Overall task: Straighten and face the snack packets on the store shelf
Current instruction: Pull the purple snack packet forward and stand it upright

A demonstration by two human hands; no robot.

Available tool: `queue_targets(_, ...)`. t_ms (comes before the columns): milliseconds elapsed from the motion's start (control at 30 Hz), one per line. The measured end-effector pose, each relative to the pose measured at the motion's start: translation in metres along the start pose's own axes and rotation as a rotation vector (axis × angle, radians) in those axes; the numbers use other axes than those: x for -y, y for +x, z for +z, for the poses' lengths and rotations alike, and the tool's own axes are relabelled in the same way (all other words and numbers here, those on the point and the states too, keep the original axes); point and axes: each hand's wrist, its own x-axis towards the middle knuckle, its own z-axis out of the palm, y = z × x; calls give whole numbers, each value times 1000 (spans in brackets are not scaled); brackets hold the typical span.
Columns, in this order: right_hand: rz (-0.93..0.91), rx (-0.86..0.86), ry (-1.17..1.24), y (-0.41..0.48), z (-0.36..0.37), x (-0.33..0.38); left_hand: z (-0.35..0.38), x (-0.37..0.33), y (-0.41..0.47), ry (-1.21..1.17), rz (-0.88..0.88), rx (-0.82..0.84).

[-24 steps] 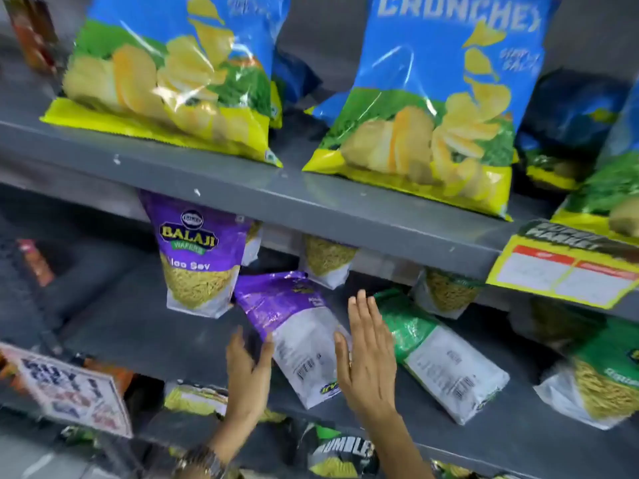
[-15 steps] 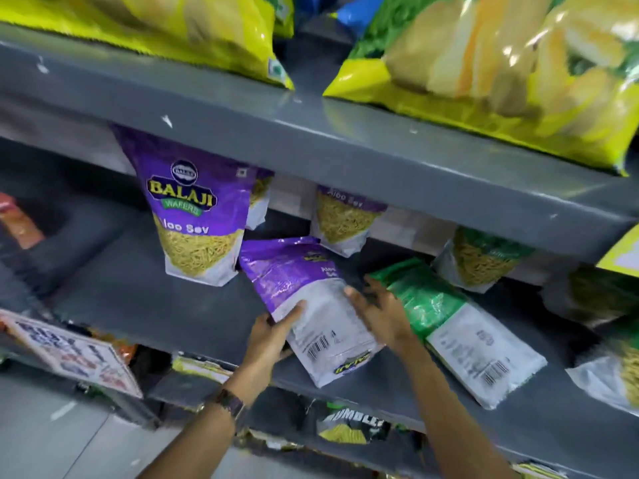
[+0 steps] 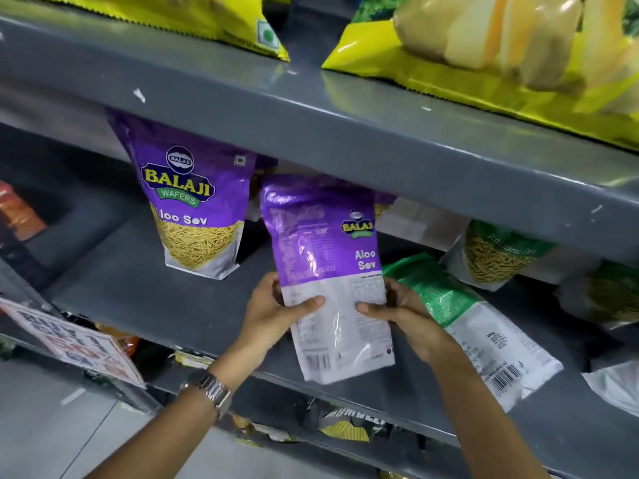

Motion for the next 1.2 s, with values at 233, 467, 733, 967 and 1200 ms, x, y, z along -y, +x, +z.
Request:
queue_targets(233, -226, -275, -39, 34, 10, 20, -8, -26, 68, 261, 364, 123)
queue_targets(467, -265, -300, -30, 53, 10, 17, -10, -12, 103, 314, 375, 127)
queue_targets(733, -285, -406, -169, 38, 23, 10, 16, 42, 36, 153, 498, -228)
queue_targets(967, -399, -355, -285, 8, 31, 13, 54, 64, 9, 346, 519, -88)
queue_targets(1200, -385, -113, -136, -2, 27, 10, 63, 55, 24, 258, 467, -179)
